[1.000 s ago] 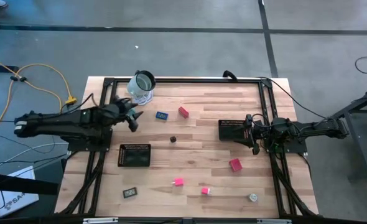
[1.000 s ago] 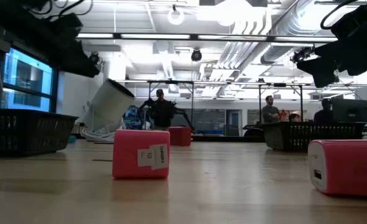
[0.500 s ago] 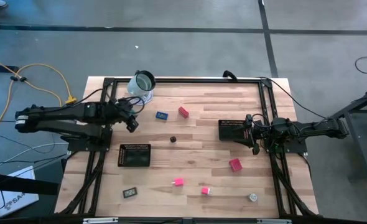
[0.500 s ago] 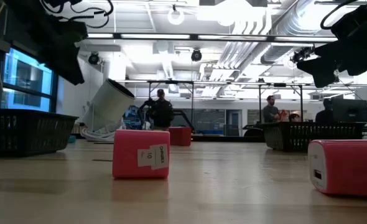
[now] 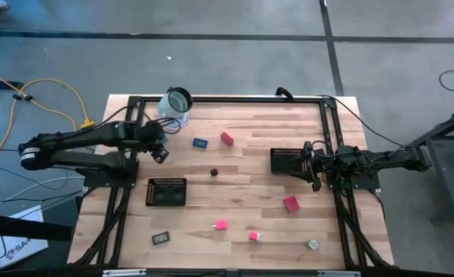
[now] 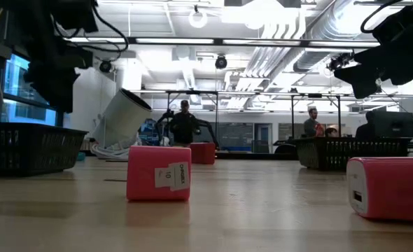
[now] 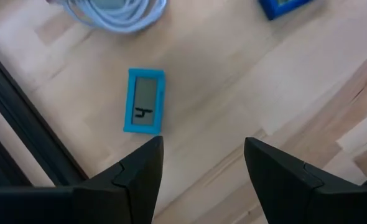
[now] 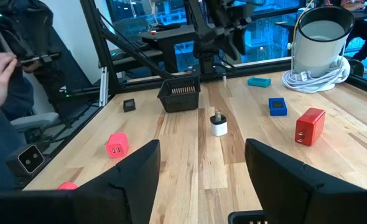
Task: Pick & Place Office items
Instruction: Put the light blue digital timer into the left black bin
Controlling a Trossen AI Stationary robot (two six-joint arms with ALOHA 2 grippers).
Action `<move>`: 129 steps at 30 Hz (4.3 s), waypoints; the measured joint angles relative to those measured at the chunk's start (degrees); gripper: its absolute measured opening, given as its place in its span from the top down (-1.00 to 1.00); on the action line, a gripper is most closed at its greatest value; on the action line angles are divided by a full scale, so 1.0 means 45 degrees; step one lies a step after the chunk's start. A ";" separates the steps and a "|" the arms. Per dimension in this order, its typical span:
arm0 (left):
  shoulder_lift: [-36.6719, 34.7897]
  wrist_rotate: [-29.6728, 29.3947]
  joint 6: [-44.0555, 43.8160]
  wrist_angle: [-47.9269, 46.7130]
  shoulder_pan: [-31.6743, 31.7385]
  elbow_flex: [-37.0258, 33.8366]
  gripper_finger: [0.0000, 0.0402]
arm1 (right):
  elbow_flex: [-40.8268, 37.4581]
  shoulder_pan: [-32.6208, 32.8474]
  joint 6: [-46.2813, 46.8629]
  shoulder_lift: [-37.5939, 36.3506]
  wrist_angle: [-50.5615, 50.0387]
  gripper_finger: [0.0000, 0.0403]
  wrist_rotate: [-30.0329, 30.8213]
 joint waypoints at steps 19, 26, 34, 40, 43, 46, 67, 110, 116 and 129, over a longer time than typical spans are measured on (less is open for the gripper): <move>0.2981 0.0315 0.0324 0.0273 0.1880 0.0010 -0.07 | 0.0003 -0.0003 0.0003 -0.0005 -0.0004 -0.11 0.0000; 0.3803 -0.0247 0.0027 0.0613 0.1880 0.0010 -0.07 | 0.0001 -0.0001 0.0001 -0.0003 -0.0004 -0.11 0.0000; 0.3796 -0.0630 -0.0043 0.1146 0.1875 -0.0057 -0.07 | 0.0003 -0.0003 0.0003 -0.0001 -0.0001 -0.11 0.0000; 0.2803 -0.0668 -0.0401 0.1789 0.1709 -0.1028 -0.07 | 0.0000 0.0000 0.0002 -0.0005 0.0001 -0.11 0.0000; 0.2388 -0.0676 -0.0410 0.2216 0.1535 -0.1226 -0.07 | 0.0000 -0.0003 0.0002 -0.0003 -0.0003 -0.11 0.0000; 0.2320 -0.1085 -0.0411 0.2262 0.1399 -0.1284 -0.07 | 0.0000 0.0000 0.0000 -0.0005 0.0001 -0.11 0.0000; 0.2337 -0.1255 -0.0167 0.2879 0.1662 -0.2016 -0.07 | 0.0002 -0.0005 0.0000 -0.0003 -0.0001 -0.11 0.0000; 0.2975 -0.0518 0.2043 0.4698 0.3307 -0.2846 -0.36 | 0.0000 -0.0005 0.0005 0.0000 0.0001 -0.11 0.0000; 0.3521 -0.0088 0.2358 0.5064 0.3705 -0.2841 -0.36 | 0.0003 -0.0003 0.0000 -0.0005 -0.0002 -0.11 0.0000; 0.3595 0.0076 0.2308 0.5084 0.3964 -0.2822 -0.27 | 0.0001 -0.0005 0.0000 -0.0005 0.0001 -0.11 0.0004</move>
